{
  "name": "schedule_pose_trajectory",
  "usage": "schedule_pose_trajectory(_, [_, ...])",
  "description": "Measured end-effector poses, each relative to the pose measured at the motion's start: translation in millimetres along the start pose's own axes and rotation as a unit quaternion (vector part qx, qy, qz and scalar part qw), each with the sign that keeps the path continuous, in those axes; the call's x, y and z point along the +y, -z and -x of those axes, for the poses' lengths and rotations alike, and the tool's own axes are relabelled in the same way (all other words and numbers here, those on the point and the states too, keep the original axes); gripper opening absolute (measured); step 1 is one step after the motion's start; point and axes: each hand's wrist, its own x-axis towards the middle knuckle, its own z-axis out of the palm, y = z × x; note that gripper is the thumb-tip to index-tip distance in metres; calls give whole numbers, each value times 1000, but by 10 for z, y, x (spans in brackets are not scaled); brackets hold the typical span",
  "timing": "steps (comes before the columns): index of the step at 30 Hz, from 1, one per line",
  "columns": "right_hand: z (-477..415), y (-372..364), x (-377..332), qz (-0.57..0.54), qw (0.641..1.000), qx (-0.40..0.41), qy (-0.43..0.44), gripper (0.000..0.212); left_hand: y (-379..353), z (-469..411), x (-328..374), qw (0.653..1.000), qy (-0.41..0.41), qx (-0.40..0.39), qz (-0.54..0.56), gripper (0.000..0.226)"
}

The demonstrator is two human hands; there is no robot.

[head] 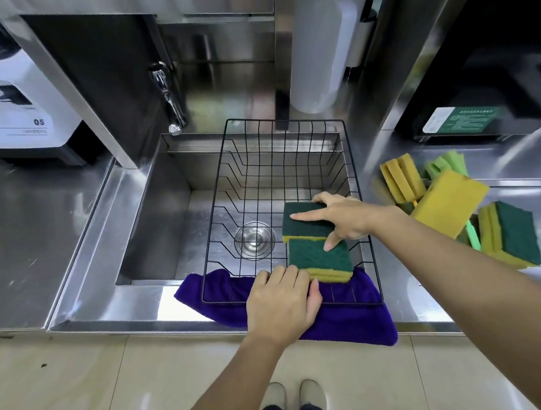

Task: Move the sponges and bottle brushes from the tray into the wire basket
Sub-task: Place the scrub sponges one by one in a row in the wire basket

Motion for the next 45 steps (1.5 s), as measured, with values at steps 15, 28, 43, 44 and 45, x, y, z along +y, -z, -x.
schedule_pose_trajectory(15, [-51, -5, -7, -83, 992, 95, -12, 18, 5, -10, -8, 1000, -1, -13, 1, 32])
schedule_pose_trajectory(28, [795, -184, 461, -158, 774, 557, -256, 30, 45, -40, 45, 999, 15, -28, 13, 34])
schedule_pose_trajectory(43, [1080, -394, 965, -623, 586, 411, -315, 58, -99, -85, 474, 999, -20, -45, 8, 39])
schedule_pose_trajectory(44, [1069, -340, 929, -621, 587, 425, -299, 53, -101, -76, 473, 999, -18, -44, 9, 39])
schedule_pose_trajectory(45, [1060, -268, 875, -613, 589, 444, -282, 48, -100, -71, 473, 999, -16, -43, 9, 39])
